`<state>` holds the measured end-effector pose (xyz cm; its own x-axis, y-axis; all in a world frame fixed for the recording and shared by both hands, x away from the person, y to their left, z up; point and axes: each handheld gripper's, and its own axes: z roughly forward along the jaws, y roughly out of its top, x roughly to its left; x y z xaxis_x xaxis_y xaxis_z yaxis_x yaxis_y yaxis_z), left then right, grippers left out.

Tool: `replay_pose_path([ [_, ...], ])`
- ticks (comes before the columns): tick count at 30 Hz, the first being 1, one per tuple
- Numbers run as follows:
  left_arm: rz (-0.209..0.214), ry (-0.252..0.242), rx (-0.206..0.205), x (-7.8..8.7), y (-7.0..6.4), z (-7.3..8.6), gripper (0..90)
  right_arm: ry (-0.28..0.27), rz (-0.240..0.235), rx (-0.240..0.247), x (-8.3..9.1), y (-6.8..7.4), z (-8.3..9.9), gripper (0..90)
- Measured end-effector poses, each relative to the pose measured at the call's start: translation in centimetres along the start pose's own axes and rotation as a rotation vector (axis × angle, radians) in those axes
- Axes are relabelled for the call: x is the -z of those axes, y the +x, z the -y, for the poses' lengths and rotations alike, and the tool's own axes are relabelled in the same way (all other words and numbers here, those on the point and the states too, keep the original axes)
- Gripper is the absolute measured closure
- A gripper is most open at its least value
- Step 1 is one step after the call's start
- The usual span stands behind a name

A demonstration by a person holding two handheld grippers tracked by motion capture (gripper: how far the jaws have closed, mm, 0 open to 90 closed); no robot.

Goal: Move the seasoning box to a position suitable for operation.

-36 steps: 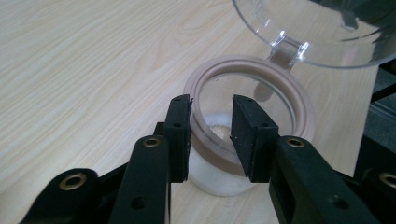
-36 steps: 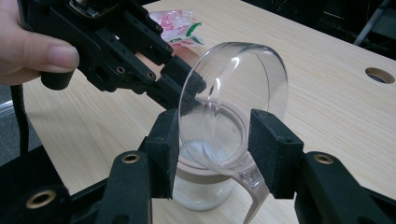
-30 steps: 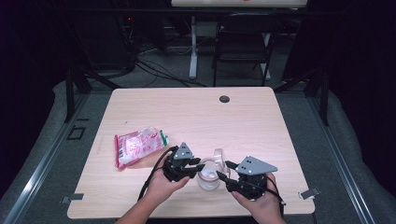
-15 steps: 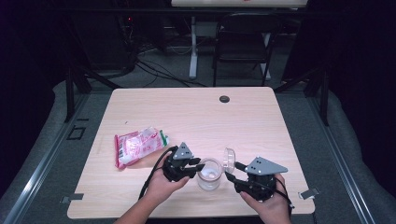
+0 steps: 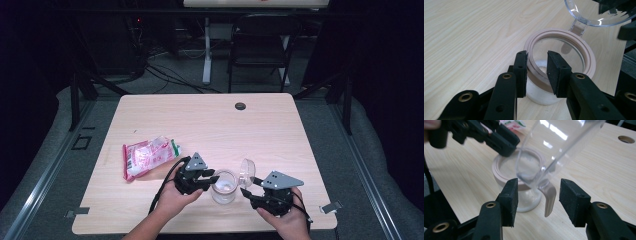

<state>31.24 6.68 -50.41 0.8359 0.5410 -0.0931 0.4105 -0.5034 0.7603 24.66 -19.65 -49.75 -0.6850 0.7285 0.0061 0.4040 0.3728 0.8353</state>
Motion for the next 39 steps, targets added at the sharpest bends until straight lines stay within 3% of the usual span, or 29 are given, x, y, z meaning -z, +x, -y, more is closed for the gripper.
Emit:
replay_pose_path([
  [4, -0.002, -0.004, -0.004, 0.0, 0.0, 0.0, 69.4, 0.023, 0.011, 0.013, -0.9, -0.1, 0.8, 49.8],
  [12, -0.006, -0.011, -0.006, 0.0, -0.1, 0.1, 69.4, 0.042, 0.041, -0.036, -1.8, -0.8, 2.2, 53.3],
  [16, -0.007, -0.013, -0.006, 0.0, -0.1, 0.0, 69.4, 0.045, 0.051, -0.053, -2.2, -0.9, 2.7, 60.7],
  [22, -0.002, -0.017, -0.004, 0.0, -0.1, 0.0, 68.8, 0.048, 0.053, -0.076, -2.5, -1.1, 3.0, 67.6],
  [34, 0.004, -0.02, -0.002, -0.2, 0.1, -0.1, 67.9, 0.054, 0.072, -0.072, -3.3, -0.8, 3.2, 80.3],
  [39, 0.001, -0.026, 0.001, -0.2, 0.1, -0.2, 67.9, 0.046, 0.071, -0.075, -3.3, -1.0, 3.2, 81.2],
])
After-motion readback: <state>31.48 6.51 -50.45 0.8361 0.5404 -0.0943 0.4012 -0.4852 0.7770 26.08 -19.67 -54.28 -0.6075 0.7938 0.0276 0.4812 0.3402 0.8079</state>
